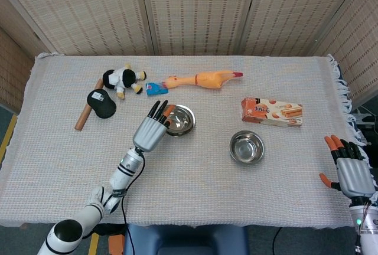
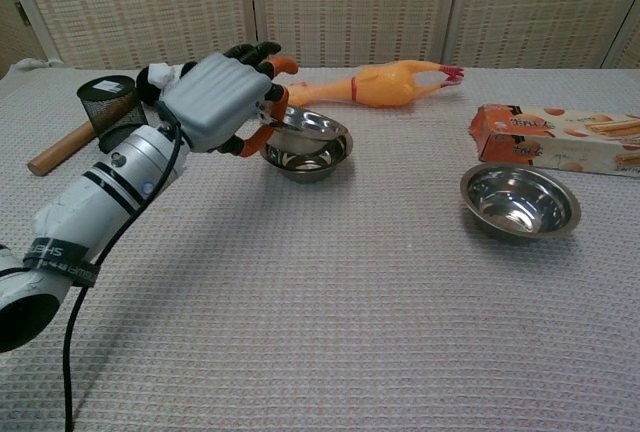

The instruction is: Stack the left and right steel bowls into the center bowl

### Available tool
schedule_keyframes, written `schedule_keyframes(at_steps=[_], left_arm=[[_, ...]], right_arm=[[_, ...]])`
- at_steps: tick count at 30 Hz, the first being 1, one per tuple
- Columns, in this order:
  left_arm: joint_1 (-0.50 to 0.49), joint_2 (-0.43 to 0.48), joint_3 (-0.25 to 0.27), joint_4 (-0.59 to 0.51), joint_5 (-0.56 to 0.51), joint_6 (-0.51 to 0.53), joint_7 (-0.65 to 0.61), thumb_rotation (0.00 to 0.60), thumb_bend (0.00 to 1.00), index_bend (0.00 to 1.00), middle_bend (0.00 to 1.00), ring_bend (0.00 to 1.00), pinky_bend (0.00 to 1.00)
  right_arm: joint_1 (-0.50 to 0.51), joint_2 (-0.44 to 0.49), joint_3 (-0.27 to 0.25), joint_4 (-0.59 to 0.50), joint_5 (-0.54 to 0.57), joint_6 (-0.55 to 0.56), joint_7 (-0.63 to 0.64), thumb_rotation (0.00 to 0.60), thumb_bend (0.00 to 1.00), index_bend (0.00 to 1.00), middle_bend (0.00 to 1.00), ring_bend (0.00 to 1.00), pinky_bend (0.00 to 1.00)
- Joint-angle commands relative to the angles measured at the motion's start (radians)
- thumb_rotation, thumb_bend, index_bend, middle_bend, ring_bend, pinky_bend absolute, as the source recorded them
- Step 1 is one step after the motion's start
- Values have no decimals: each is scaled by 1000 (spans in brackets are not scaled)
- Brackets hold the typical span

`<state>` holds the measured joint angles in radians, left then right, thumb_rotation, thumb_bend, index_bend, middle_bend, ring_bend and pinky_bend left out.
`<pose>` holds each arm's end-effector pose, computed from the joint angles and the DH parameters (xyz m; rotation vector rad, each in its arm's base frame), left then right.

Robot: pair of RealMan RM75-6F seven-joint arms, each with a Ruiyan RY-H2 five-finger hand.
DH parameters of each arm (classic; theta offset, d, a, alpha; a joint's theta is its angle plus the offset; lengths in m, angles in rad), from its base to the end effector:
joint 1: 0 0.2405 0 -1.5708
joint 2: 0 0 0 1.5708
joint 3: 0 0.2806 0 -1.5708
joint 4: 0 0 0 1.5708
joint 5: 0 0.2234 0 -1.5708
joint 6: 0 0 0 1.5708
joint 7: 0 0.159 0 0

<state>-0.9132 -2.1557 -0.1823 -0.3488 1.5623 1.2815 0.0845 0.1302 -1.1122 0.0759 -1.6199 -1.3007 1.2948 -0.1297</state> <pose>-0.1196 0.4269 -0.1054 -1.7668 -0.2031 -1.1210 -0.3649 -0.2166 0.1470 1.3748 -0.9962 0.6623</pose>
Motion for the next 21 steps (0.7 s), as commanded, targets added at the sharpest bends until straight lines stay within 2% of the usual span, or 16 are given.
schedule_keyframes(at_steps=[1, 3, 5, 6, 10, 14, 17, 21], left_arm=[[-16, -21, 6, 28, -11, -44, 15, 600, 488, 507, 102, 0, 130], [-20, -29, 3, 46, -29, -99, 33, 600, 486, 303, 68, 0, 130], [-21, -28, 0, 47, -44, -132, 41, 600, 484, 59, 16, 0, 128], [-20, -22, -1, 38, -50, -144, 39, 600, 484, 13, 4, 0, 126], [-8, 19, 9, -44, -54, -151, -1, 600, 483, 0, 0, 0, 119], [12, 94, 20, -201, -53, -143, 0, 600, 488, 0, 0, 0, 119], [48, 189, 31, -398, -61, -138, 67, 600, 490, 0, 0, 0, 119], [148, 366, 71, -724, -82, -99, 233, 600, 488, 0, 0, 0, 119]], right_arm=[[-1, 3, -2, -3, -4, 2, 3, 600, 152, 0, 0, 0, 0], [-3, 5, -3, -6, -10, 6, 7, 600, 153, 0, 0, 0, 0], [-4, 7, -5, -7, -14, 9, 9, 600, 152, 0, 0, 0, 0], [-5, 8, -5, -8, -15, 11, 11, 600, 152, 0, 0, 0, 0], [-8, 6, -3, -12, -10, 18, 6, 600, 153, 0, 0, 0, 0], [-10, -1, -7, -22, -22, 31, -12, 600, 153, 0, 0, 0, 0], [-10, -5, -13, -28, -37, 34, -20, 600, 152, 0, 0, 0, 0], [0, -23, -39, -34, -94, 26, -31, 600, 152, 0, 0, 0, 0]])
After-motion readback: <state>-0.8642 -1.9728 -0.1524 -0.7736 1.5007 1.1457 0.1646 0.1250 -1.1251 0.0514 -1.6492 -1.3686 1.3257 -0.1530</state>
